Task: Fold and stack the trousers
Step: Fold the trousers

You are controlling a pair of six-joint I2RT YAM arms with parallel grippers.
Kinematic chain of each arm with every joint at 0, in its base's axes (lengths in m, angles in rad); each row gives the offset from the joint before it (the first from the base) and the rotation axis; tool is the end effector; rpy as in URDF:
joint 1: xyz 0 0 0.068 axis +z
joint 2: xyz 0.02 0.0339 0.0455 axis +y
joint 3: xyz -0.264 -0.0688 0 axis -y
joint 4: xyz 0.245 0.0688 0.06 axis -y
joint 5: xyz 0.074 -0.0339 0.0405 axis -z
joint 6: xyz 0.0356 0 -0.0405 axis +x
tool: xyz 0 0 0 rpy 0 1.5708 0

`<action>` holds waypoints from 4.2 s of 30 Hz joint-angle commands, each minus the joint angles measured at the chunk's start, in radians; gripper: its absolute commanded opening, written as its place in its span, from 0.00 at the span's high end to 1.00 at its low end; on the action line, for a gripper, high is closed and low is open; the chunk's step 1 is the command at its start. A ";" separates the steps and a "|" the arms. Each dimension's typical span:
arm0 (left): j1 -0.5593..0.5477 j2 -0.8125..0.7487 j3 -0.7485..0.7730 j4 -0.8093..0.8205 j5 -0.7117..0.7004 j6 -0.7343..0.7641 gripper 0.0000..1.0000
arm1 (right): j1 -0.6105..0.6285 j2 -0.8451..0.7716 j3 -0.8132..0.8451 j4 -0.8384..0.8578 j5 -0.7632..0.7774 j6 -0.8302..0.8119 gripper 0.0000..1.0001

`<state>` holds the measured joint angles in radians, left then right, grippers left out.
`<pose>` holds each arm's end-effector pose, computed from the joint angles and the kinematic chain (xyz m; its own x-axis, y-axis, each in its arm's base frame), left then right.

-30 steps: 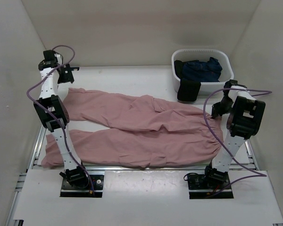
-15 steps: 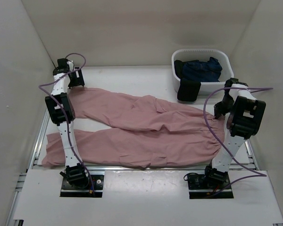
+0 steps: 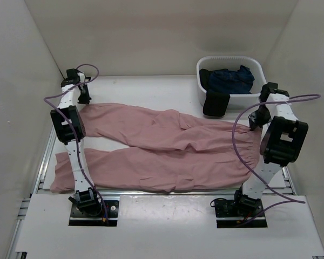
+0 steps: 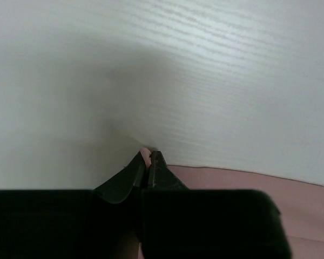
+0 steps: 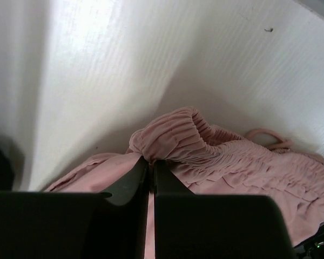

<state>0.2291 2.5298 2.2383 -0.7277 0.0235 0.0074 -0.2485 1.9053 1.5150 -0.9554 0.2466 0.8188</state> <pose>0.5314 0.1231 0.1588 -0.8310 -0.1862 -0.5242 -0.2089 0.9778 -0.0161 0.3665 -0.1020 0.2194 -0.4327 0.8405 -0.3262 0.8890 0.4578 0.0005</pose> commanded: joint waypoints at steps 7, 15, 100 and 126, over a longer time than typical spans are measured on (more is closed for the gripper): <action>0.125 -0.442 -0.155 -0.078 -0.073 -0.007 0.86 | -0.003 -0.345 -0.038 -0.013 -0.039 -0.087 1.00; 0.167 -0.931 -0.604 -0.105 -0.071 -0.007 0.86 | -0.024 -0.621 -0.310 0.001 -0.092 -0.087 1.00; 0.282 -1.297 -1.460 -0.122 -0.098 -0.007 0.32 | 0.604 -0.766 -0.789 0.179 0.025 0.249 0.96; 0.076 -0.927 -1.212 0.059 -0.181 -0.007 0.31 | 0.496 -0.487 -0.440 0.158 0.160 0.140 0.34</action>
<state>0.3099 1.6588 1.0103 -0.6525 -0.1429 0.0006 0.2497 1.5803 1.0935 -0.7029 0.3710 0.9680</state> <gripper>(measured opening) 0.683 0.428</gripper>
